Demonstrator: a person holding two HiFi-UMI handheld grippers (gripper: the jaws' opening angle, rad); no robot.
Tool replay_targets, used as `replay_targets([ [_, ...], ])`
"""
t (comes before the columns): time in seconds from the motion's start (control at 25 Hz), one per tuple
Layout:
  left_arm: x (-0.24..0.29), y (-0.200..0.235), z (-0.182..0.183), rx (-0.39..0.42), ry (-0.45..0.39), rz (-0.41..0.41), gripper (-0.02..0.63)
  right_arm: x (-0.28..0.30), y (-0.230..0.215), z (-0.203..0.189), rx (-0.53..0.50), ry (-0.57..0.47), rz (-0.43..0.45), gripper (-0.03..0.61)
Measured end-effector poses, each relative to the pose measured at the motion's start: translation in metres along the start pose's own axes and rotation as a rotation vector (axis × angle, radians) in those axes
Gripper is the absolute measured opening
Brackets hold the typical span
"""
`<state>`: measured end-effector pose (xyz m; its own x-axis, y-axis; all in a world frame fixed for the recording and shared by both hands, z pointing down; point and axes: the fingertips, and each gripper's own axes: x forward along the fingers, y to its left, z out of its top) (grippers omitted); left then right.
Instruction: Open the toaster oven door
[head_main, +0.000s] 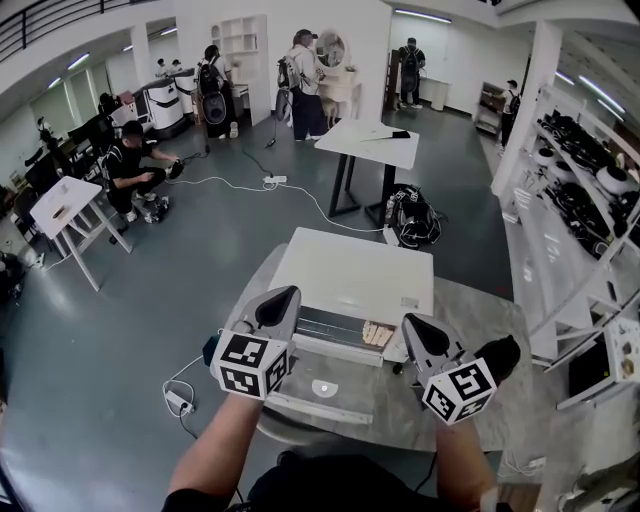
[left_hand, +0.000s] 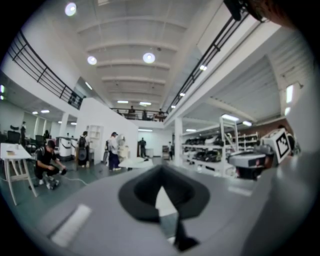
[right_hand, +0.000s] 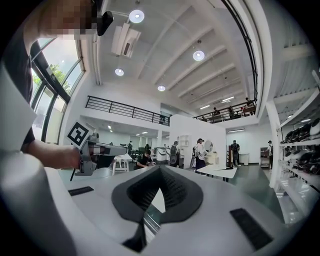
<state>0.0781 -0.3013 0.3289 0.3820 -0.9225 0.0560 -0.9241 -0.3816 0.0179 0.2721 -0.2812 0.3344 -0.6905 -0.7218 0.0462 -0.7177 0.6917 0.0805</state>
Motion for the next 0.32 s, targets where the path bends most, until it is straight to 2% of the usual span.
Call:
replay_targets([
  [0.32, -0.012, -0.006, -0.019, -0.019, 0.014, 0.011, 0.009, -0.004, 0.008, -0.02, 0.021, 0.025, 0.005, -0.009],
])
